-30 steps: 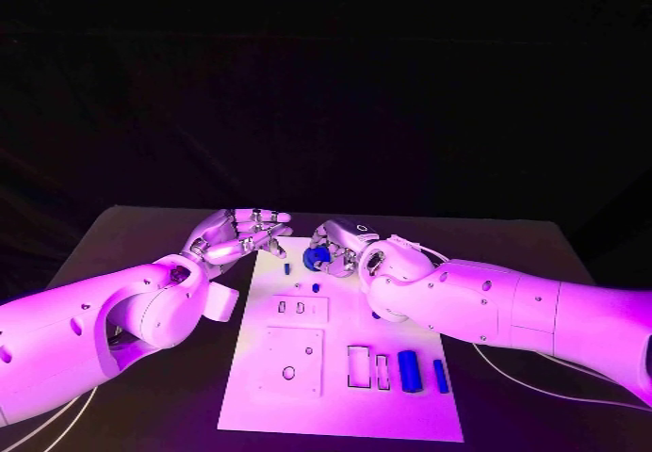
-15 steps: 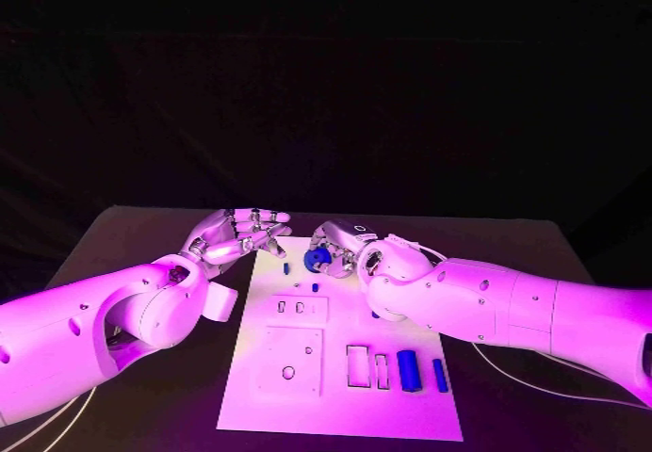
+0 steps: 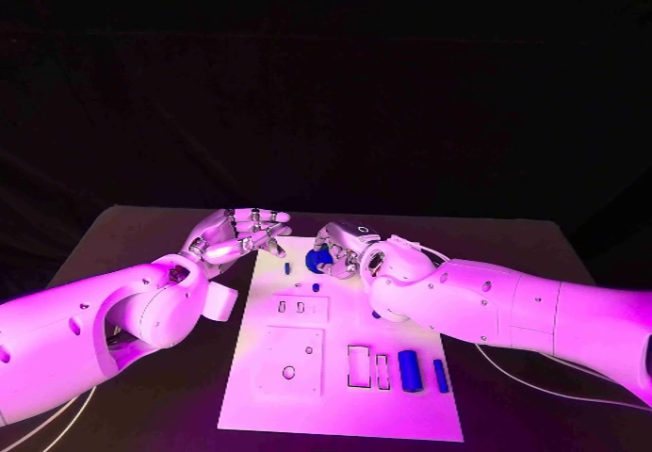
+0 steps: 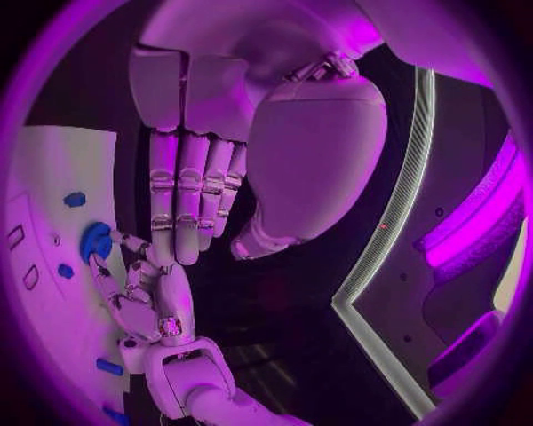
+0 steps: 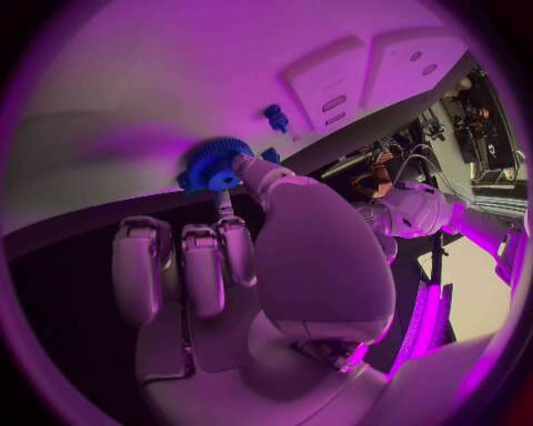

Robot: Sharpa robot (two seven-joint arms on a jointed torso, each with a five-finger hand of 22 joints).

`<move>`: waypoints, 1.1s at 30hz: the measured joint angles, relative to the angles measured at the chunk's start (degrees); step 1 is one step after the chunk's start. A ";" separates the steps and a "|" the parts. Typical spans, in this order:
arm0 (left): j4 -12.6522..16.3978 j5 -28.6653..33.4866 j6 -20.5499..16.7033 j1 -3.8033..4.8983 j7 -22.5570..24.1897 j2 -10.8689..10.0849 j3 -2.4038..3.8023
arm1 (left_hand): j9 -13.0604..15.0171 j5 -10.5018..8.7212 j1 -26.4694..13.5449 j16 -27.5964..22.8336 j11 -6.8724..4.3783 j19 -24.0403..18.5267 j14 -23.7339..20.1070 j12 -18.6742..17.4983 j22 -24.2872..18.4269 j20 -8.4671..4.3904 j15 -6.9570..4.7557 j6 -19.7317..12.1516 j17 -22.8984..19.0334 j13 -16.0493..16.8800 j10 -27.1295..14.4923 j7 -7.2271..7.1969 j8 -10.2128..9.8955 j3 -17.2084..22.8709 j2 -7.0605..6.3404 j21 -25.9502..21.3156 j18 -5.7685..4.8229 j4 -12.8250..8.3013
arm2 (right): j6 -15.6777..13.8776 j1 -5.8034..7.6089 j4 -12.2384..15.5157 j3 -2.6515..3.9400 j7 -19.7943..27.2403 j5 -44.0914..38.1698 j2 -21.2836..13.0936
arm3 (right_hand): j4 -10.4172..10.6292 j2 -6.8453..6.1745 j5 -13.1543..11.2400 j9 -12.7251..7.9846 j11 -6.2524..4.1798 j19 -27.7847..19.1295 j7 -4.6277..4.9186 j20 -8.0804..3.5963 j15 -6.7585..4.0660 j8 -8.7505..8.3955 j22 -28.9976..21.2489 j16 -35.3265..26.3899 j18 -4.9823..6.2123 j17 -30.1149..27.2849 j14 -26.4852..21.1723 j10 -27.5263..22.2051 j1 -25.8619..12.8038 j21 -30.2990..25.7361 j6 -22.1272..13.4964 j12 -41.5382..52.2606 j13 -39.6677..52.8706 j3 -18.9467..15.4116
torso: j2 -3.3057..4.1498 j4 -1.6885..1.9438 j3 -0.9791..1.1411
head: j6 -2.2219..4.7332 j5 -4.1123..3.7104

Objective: Assemble the parts on the task board

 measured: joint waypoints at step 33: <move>-0.33 -0.01 0.00 0.00 -0.06 0.06 0.00 | 0.07 0.00 -0.23 0.00 0.00 0.00 0.00 0.00 0.06 0.00 0.00 -0.21 0.05 0.06 0.00 0.21 0.00 0.16 -0.23 0.24 0.00 -0.16 | 3.36 -0.11 -0.81 -0.01 0.94 3.13 -0.90 | 4.86 -1.17 0.35 5.04 2.35 -0.28 1.31 2.14 1.96 -4.23 -0.03 0.00 0.01 0.03 0.10 -2.73 -6.59 -1.10 -3.64 -2.20 0.01 -8.55 | 0.01 0.04 -0.03 | -0.16 -0.22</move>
